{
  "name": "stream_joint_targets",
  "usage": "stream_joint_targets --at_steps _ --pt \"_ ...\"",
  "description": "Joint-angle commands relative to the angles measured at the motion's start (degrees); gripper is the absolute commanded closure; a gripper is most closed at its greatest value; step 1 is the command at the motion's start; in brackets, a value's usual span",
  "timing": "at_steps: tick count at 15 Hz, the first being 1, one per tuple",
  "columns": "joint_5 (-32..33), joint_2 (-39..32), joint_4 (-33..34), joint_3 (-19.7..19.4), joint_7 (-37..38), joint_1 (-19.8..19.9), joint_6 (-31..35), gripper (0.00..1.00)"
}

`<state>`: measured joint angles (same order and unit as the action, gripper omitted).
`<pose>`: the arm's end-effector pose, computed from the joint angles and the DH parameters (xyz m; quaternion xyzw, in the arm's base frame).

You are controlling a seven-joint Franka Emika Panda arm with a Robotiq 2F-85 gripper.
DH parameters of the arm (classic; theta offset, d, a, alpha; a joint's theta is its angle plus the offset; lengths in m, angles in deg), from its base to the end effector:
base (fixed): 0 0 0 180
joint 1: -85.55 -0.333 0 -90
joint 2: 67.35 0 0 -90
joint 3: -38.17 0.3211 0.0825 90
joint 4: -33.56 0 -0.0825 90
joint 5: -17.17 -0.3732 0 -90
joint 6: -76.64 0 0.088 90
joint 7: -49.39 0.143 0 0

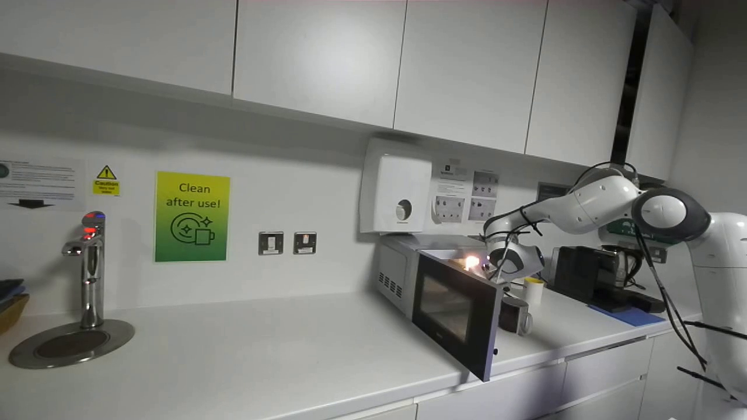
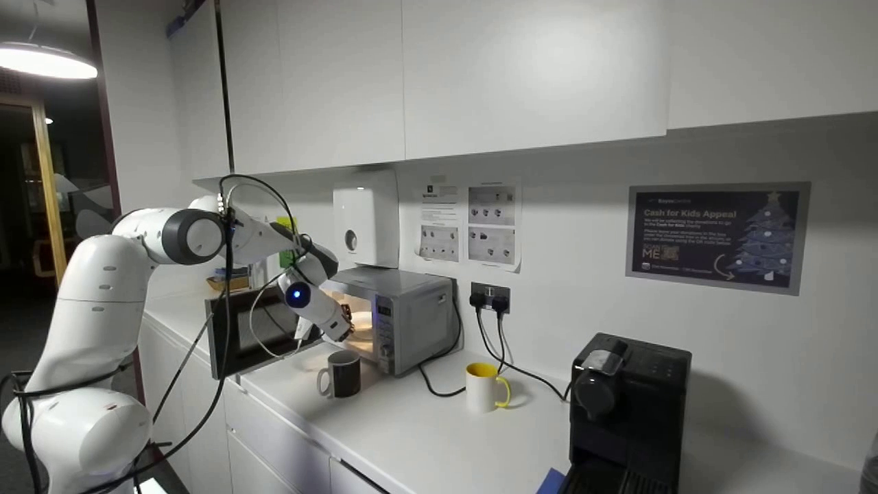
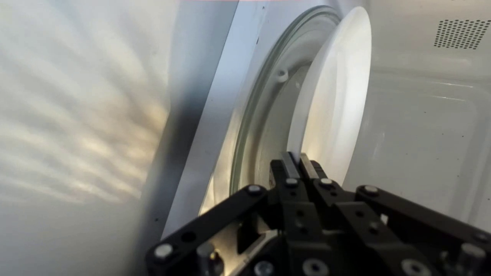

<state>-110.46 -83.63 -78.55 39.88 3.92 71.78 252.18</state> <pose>0.5955 0.1013 0.3211 -0.7488 0.4795 -0.2771 0.3641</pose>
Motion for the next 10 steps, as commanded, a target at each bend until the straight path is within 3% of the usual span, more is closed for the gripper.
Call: stream_joint_targets --at_steps 1,10 --pt "-4.8 -1.5 4.0 -2.9 -4.8 -2.1 1.7 0.99" --pt "-9.1 -4.8 7.2 -7.3 -7.2 -5.3 1.4 0.99"
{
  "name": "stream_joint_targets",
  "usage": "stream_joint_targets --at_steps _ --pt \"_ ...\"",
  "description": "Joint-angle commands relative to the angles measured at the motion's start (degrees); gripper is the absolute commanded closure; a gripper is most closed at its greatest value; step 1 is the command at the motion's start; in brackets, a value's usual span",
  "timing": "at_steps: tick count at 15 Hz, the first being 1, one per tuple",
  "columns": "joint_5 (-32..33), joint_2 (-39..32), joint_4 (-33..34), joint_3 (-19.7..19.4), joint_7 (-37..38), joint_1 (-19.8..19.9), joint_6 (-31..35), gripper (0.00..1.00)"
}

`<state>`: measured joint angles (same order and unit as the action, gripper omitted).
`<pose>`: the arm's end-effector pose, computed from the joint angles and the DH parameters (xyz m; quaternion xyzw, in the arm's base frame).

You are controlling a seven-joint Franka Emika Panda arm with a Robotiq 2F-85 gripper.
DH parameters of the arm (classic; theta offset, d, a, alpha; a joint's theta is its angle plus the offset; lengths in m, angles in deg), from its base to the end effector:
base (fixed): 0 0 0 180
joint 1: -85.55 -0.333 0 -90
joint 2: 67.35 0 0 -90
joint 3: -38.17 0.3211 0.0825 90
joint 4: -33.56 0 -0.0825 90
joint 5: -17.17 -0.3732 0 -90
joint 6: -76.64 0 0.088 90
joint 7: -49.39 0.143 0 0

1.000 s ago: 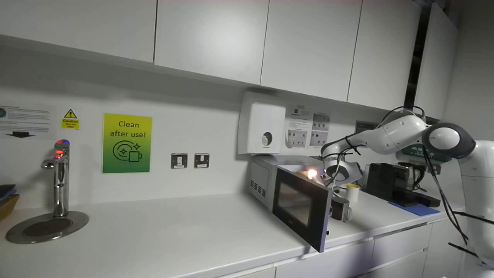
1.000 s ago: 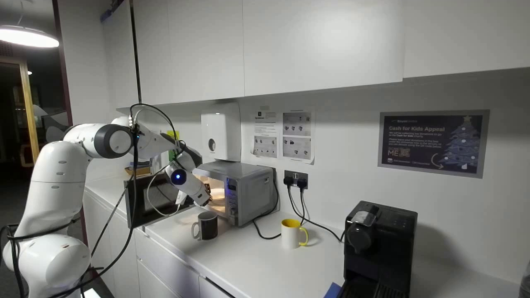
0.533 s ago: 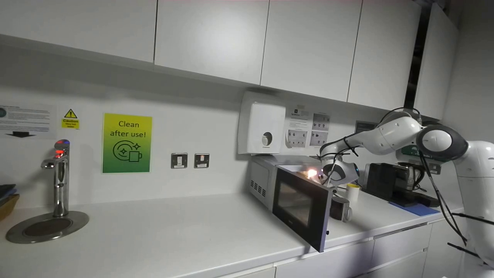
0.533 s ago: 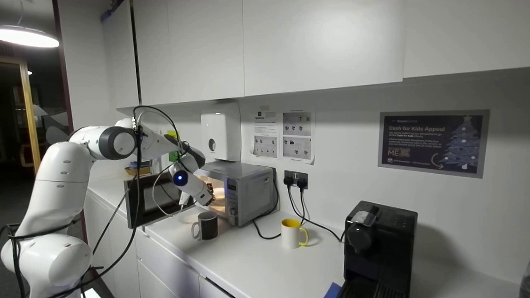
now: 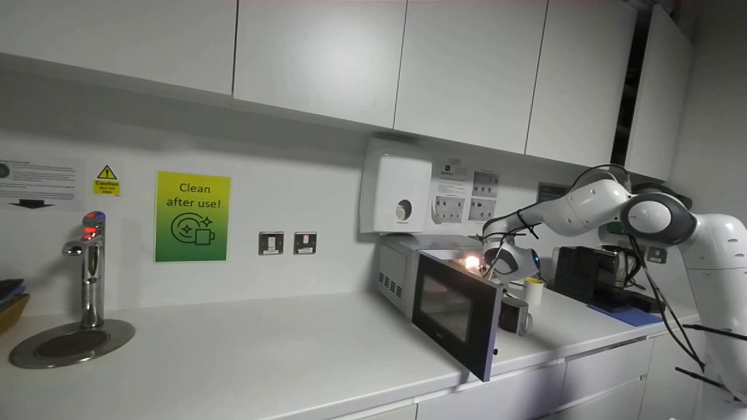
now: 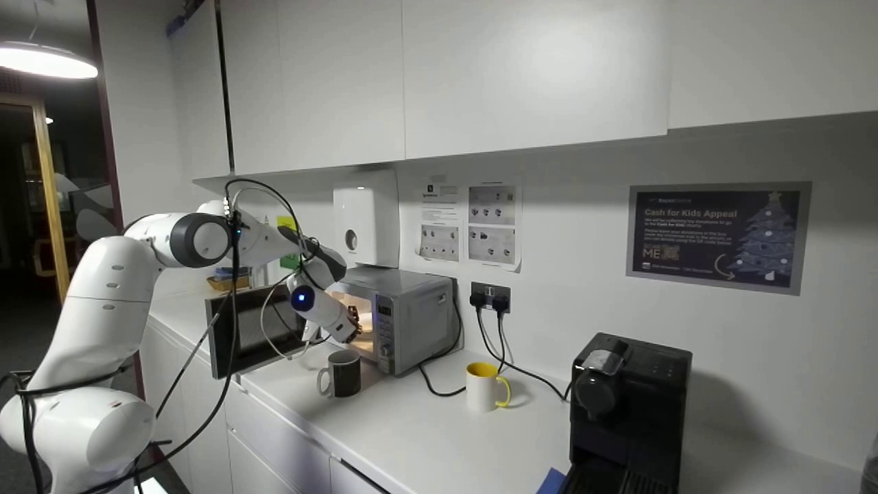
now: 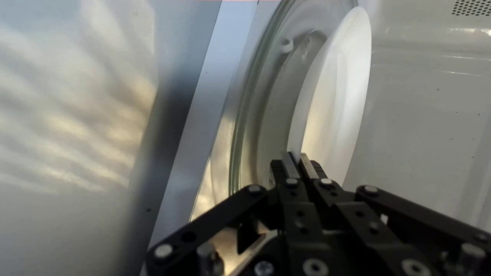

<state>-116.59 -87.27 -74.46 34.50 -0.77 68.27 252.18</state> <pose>0.6127 0.0933 0.3104 -0.7368 0.4926 -0.2937 0.3581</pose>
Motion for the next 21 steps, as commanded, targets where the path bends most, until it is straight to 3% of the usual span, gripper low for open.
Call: stream_joint_targets --at_steps 1,11,21 --pt "-3.0 -1.5 3.4 -2.1 -2.4 -2.1 1.4 0.99" --pt "-2.6 -3.3 5.2 -4.0 -1.4 -4.2 0.9 0.99" --pt "-2.0 -4.1 6.0 -3.5 -0.6 -4.0 0.6 0.99"
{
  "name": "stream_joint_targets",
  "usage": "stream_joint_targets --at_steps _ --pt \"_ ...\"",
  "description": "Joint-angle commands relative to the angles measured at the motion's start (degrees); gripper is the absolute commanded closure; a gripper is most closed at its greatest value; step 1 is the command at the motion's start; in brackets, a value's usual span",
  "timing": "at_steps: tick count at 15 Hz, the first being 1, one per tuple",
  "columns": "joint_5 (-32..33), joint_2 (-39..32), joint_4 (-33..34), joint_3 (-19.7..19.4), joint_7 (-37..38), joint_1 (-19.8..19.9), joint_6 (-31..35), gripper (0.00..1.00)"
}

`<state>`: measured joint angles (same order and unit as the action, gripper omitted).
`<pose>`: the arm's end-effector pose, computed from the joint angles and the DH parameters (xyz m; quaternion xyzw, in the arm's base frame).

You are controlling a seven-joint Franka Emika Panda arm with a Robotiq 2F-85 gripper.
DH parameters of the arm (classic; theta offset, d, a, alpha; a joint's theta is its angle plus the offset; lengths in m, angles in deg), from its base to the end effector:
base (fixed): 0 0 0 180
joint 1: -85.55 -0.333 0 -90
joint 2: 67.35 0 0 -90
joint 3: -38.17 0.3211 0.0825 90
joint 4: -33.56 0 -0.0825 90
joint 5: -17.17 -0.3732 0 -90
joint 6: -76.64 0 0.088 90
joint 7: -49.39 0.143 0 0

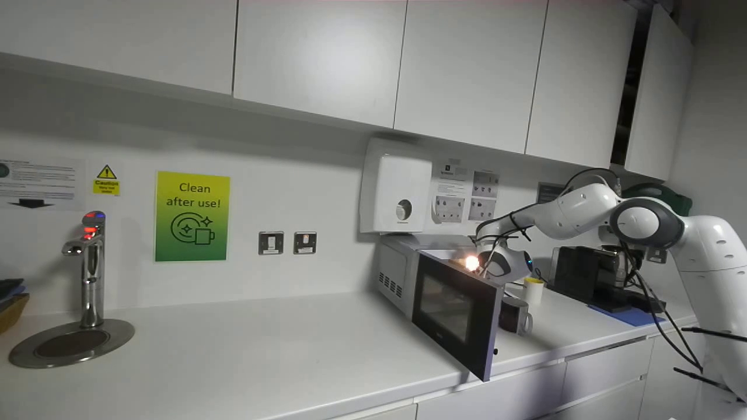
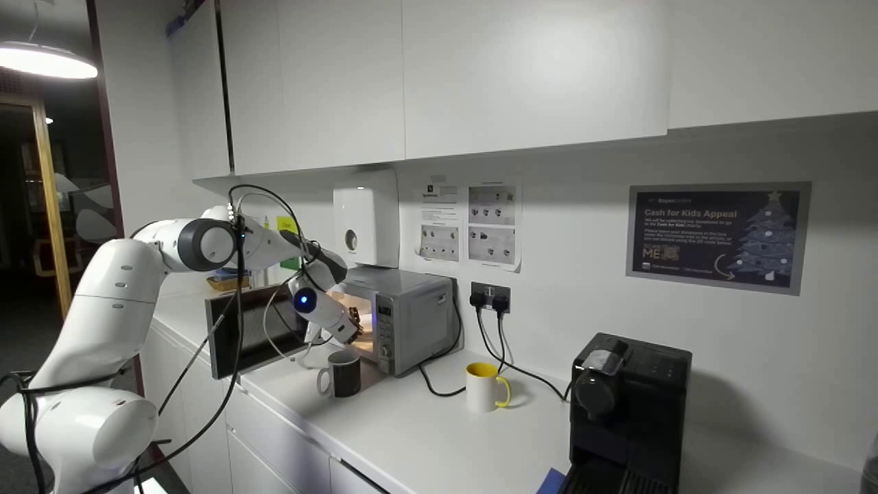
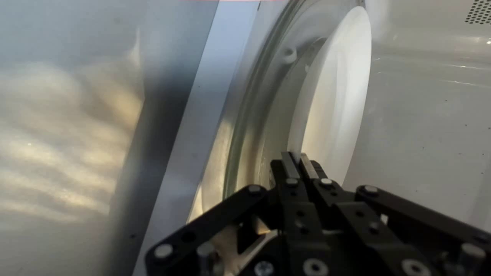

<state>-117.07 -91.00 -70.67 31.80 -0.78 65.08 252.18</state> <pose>0.6285 0.1058 0.3000 -0.7407 0.4858 -0.2982 0.3555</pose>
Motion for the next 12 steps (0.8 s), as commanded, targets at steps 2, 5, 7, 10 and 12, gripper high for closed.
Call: stream_joint_targets --at_steps 2,5,7,10,12 --pt "-1.3 -0.3 2.0 -0.5 -0.1 -0.7 0.4 0.99" --pt "-1.3 -0.3 1.9 -0.5 0.3 -0.8 0.3 0.99" --pt "-1.3 -0.3 1.9 -0.5 0.5 -0.8 0.2 0.99" --pt "-1.2 -0.4 1.9 -0.4 0.8 -0.7 0.2 0.99" --pt "-1.1 -0.5 1.8 -0.3 1.0 -0.6 0.1 0.99"
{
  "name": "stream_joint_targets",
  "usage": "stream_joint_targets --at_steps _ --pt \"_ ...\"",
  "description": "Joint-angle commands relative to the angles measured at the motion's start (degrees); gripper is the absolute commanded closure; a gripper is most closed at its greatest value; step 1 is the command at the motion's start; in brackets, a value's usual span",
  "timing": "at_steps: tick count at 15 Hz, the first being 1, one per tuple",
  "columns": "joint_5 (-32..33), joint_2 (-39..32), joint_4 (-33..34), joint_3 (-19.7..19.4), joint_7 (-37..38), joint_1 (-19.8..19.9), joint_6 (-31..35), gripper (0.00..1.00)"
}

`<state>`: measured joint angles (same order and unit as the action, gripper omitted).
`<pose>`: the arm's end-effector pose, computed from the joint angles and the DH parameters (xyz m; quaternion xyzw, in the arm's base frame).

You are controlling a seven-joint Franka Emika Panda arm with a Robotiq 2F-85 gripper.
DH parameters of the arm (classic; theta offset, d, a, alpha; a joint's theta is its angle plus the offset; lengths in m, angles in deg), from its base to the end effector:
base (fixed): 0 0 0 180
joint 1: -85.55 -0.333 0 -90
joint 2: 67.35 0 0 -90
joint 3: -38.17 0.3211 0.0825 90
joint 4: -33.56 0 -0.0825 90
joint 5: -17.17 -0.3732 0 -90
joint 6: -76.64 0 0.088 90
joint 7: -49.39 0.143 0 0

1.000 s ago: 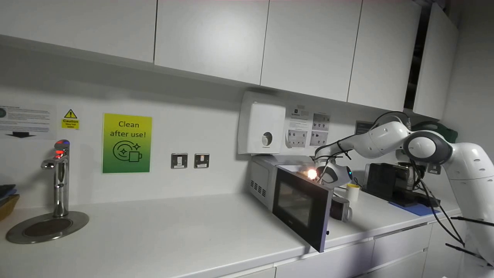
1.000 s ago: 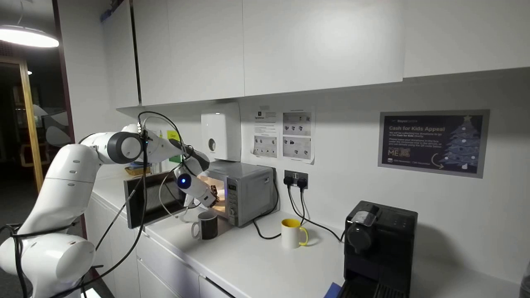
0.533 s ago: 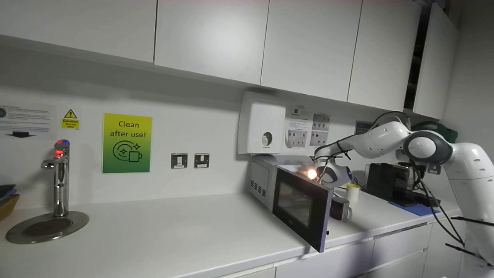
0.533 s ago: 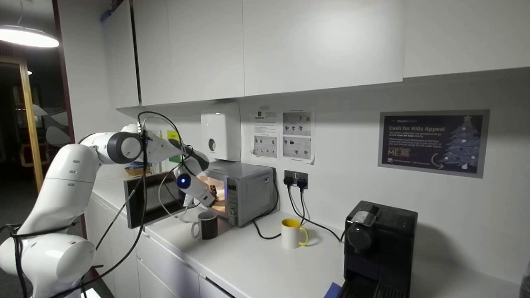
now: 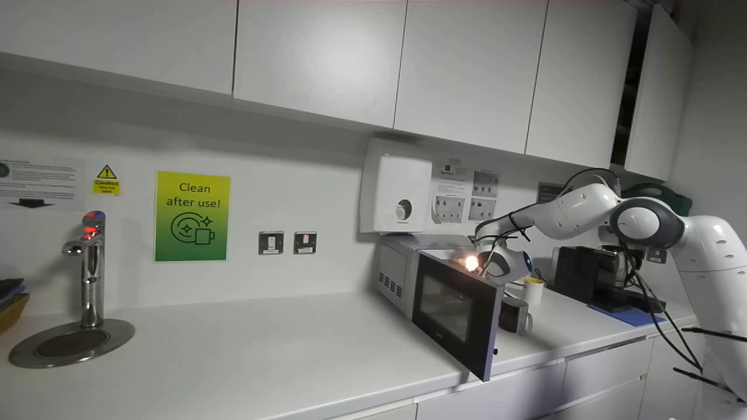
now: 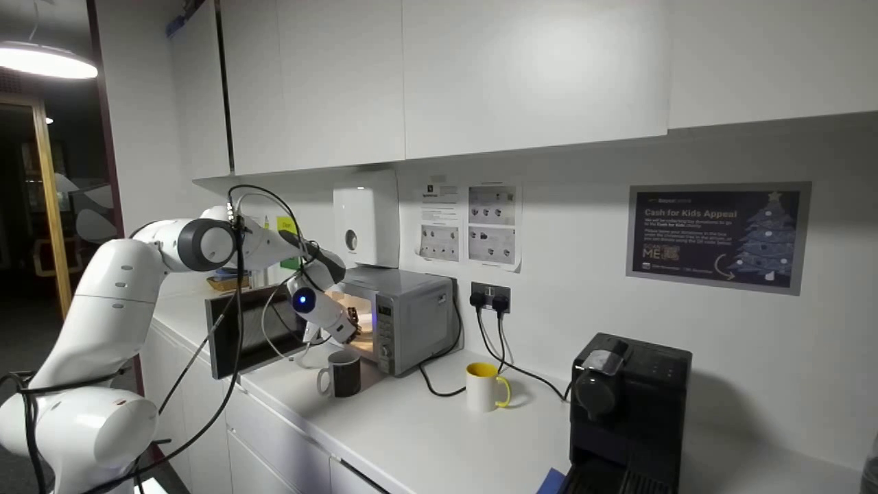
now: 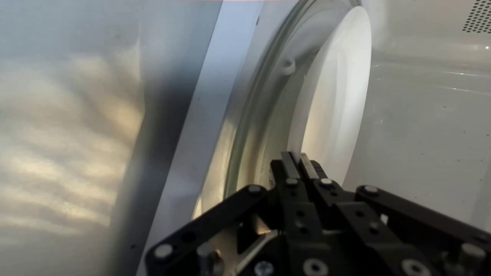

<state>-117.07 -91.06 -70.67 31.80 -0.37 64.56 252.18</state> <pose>0.6274 0.1114 0.2993 -0.7414 0.4852 -0.2951 0.3575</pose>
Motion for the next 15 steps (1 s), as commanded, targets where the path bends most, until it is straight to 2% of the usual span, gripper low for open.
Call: stream_joint_targets --at_steps 1,11,12,13,15 --pt "-1.0 -0.5 1.8 -0.2 0.7 0.0 0.1 0.99" --pt "-0.7 -0.9 1.7 -0.2 2.6 0.2 0.0 0.99" --pt "-0.7 -0.9 1.7 -0.1 2.8 0.2 0.0 0.71" --pt "-0.5 -0.8 1.6 0.0 3.1 0.3 0.0 0.70" --pt "-0.5 -0.7 1.7 0.0 3.3 0.3 0.0 0.55"
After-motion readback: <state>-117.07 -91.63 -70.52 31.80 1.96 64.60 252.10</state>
